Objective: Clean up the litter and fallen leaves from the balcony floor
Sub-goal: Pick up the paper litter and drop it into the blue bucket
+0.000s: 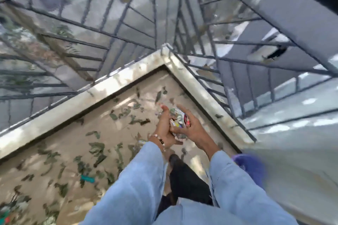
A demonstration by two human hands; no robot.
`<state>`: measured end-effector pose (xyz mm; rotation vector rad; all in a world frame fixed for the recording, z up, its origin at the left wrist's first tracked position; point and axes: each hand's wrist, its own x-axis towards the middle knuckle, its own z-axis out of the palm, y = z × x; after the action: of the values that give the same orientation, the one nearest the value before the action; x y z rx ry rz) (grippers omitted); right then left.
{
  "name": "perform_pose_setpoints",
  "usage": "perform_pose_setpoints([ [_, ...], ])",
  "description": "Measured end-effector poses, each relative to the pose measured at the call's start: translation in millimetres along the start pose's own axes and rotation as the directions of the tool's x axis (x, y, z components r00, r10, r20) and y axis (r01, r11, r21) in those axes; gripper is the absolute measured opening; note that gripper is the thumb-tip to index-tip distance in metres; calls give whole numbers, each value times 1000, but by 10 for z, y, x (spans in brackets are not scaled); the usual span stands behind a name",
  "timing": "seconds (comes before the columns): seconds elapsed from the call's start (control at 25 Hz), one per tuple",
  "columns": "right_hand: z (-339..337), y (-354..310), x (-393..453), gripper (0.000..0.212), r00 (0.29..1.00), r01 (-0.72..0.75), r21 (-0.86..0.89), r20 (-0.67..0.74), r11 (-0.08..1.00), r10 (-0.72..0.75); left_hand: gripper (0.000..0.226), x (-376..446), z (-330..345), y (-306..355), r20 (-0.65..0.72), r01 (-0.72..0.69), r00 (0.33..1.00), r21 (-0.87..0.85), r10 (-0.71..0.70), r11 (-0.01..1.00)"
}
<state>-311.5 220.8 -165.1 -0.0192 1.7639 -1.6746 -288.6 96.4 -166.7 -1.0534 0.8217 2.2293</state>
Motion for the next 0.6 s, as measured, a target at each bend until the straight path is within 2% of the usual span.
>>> perform_pose_setpoints([
  [0.08,-235,166,-356,76,992,6,82,-124,997,5,92,-36,253,-297,91,70,993,-3,-69,998],
  [0.2,-557,379,-830,67,949,11,200,-311,980,53,91,-24,625,-774,82,145,985,89,-153,985],
  [0.32,-870,587,-1231,55,860,42,299,-497,953,118,82,171,912,-1309,30,180,981,208,-191,961],
  [0.48,-1346,985,-1677,51,729,90,415,-647,906,224,49,331,1308,-1920,-25,171,984,378,-175,910],
  [0.6,-1802,1418,-1943,49,635,99,519,-690,849,348,23,548,1626,-2357,-97,178,984,595,-150,784],
])
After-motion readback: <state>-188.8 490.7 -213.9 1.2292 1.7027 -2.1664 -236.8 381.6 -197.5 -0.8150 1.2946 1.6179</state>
